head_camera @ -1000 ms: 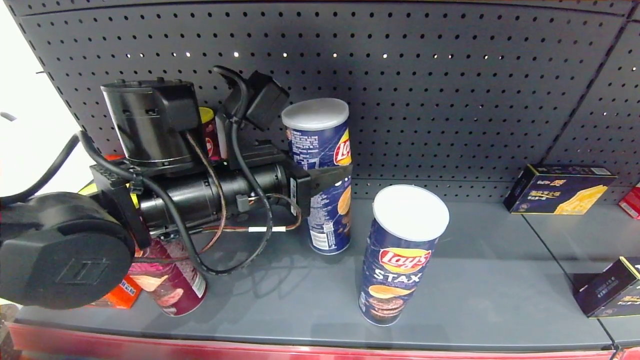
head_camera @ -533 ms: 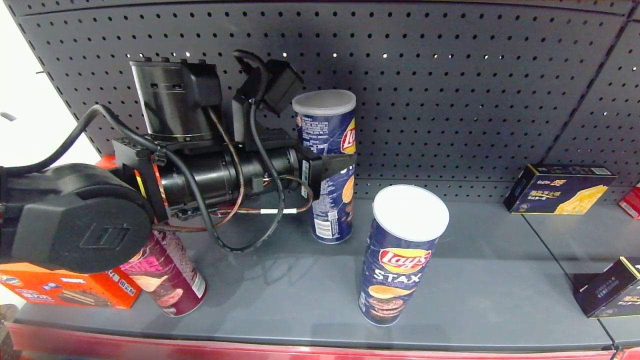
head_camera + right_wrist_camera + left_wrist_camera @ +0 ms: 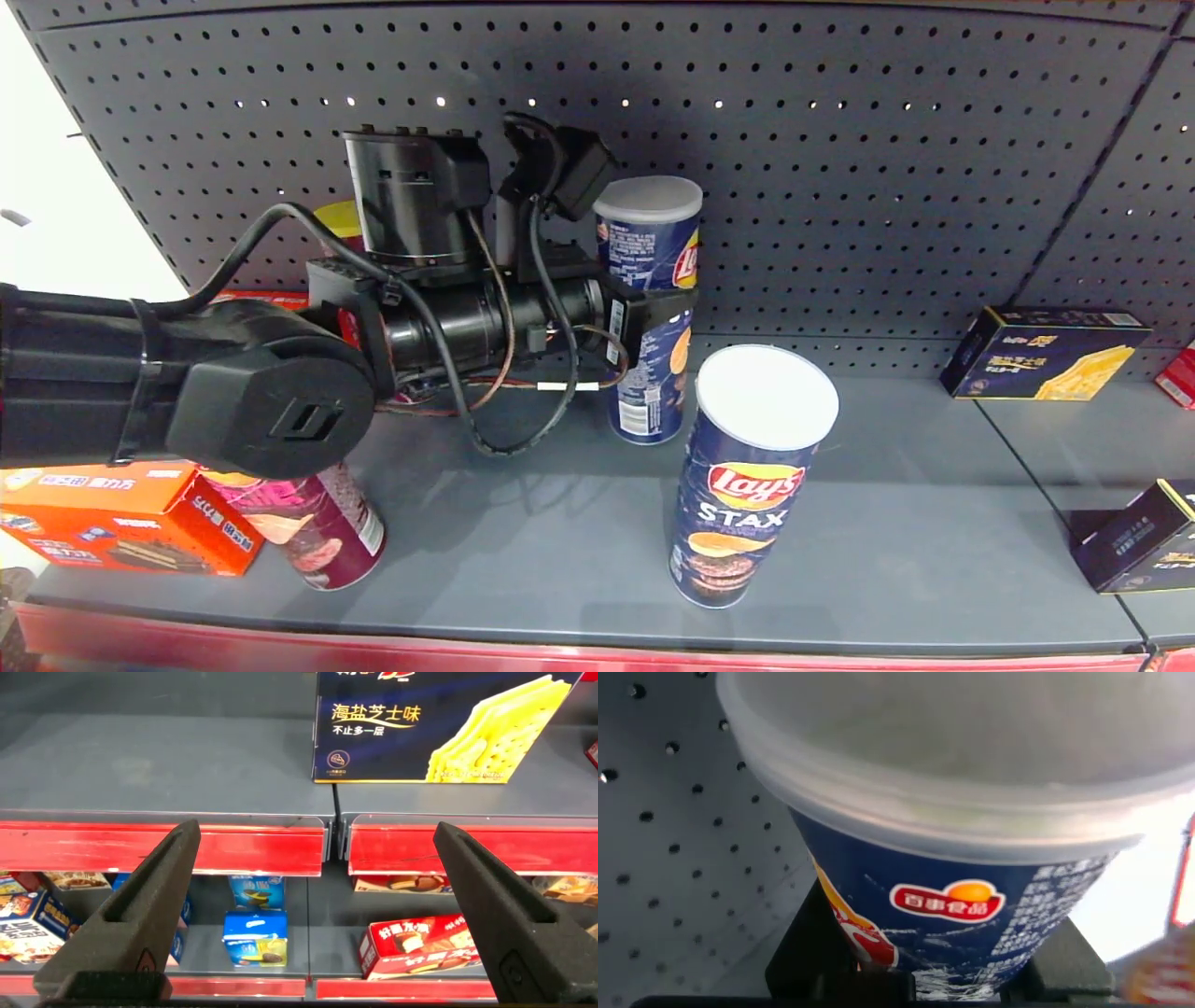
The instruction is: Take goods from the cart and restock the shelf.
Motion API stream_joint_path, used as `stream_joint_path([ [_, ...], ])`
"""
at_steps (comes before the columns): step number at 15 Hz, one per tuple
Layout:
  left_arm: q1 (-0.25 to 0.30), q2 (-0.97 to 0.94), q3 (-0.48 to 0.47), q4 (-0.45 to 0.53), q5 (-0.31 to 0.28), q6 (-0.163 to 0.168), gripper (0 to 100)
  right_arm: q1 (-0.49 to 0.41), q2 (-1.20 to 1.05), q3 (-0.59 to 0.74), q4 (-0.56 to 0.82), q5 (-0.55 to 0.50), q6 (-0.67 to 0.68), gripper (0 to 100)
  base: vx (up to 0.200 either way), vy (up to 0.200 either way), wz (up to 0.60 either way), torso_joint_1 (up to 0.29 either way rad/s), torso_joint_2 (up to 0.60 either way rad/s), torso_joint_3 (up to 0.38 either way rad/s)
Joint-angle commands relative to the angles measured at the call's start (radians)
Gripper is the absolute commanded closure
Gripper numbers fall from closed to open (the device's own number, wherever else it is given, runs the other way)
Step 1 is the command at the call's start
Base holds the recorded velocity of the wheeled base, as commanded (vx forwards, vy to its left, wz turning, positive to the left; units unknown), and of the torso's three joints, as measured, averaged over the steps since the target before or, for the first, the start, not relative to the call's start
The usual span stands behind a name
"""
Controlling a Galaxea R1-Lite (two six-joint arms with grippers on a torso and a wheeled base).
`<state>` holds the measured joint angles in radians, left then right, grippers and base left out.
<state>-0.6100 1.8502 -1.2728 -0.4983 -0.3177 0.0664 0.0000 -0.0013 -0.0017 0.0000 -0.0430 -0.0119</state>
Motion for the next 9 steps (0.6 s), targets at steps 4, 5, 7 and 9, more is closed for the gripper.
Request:
stream_joint_path([
  [4, 0.007, 0.098, -0.060, -0.005, -0.004, 0.046, 100, 0.000, 0.001, 0.000, -0.002, 0.000, 0.000, 0, 0.000, 0.000, 0.00, 0.000, 0.00, 0.000],
  [5, 0.007, 0.112, -0.080, -0.005, -0.006, 0.046, 100, 0.000, 0.001, 0.000, -0.002, 0.000, 0.000, 0, 0.000, 0.000, 0.00, 0.000, 0.00, 0.000],
  [7, 0.007, 0.135, -0.114, -0.003, -0.008, 0.046, 100, 0.000, 0.001, 0.000, 0.000, 0.000, 0.000, 0, 0.000, 0.000, 0.00, 0.000, 0.00, 0.000],
  [9, 0.006, 0.153, -0.142, -0.002, -0.009, 0.046, 100, 0.000, 0.001, 0.000, 0.000, 0.000, 0.000, 0, 0.000, 0.000, 0.00, 0.000, 0.00, 0.000],
])
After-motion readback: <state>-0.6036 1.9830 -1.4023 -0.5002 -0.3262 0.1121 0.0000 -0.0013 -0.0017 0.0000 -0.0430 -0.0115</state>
